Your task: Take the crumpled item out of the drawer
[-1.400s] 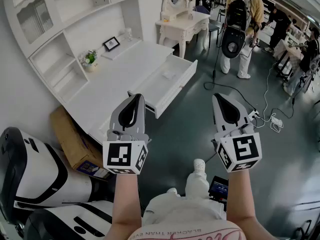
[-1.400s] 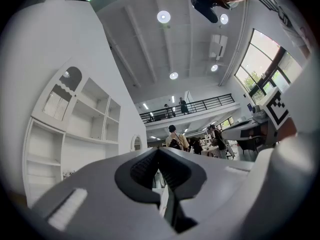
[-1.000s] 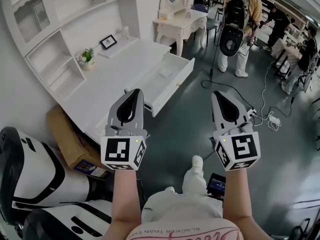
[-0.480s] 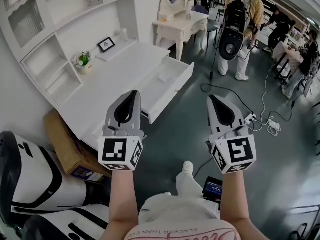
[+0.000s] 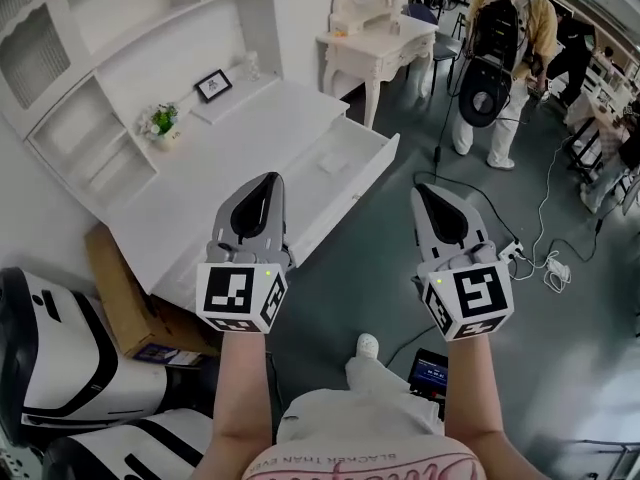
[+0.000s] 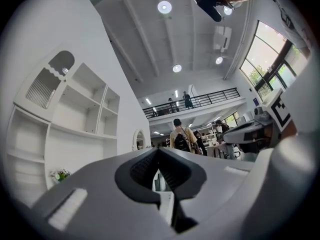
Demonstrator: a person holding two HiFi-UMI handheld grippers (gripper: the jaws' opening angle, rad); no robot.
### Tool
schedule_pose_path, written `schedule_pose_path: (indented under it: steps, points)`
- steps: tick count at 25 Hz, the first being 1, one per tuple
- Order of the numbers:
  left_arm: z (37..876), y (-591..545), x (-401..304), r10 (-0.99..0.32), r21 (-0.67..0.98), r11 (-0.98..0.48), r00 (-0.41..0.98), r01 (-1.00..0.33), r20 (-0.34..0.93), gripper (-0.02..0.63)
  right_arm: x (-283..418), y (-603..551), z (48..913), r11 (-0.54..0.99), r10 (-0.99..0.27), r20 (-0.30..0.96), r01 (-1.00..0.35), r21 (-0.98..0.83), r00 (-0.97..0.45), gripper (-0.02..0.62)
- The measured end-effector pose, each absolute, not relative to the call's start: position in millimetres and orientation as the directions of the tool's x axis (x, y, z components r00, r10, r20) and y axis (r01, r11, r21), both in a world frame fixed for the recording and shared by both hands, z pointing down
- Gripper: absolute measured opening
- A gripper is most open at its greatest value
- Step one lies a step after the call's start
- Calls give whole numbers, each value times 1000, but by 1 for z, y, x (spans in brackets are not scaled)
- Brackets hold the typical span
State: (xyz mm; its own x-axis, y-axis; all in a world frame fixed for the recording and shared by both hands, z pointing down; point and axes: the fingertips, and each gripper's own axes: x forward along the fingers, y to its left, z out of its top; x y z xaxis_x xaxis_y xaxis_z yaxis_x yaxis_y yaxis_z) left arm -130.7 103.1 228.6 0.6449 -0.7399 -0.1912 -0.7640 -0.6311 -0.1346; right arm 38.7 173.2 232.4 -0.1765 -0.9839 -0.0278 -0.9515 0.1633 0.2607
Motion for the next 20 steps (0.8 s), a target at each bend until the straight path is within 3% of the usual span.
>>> schedule_pose_path:
  steps: [11, 20]
  points:
    - [231, 22, -73, -815, -125, -539, 553, -833, -174, 9, 109, 76, 251, 284, -958, 31, -931, 230, -285, 6]
    - [242, -14, -58, -848, -146, -495, 513, -857, -133, 9, 126, 24, 266, 358, -934, 55, -912, 202, -354, 6]
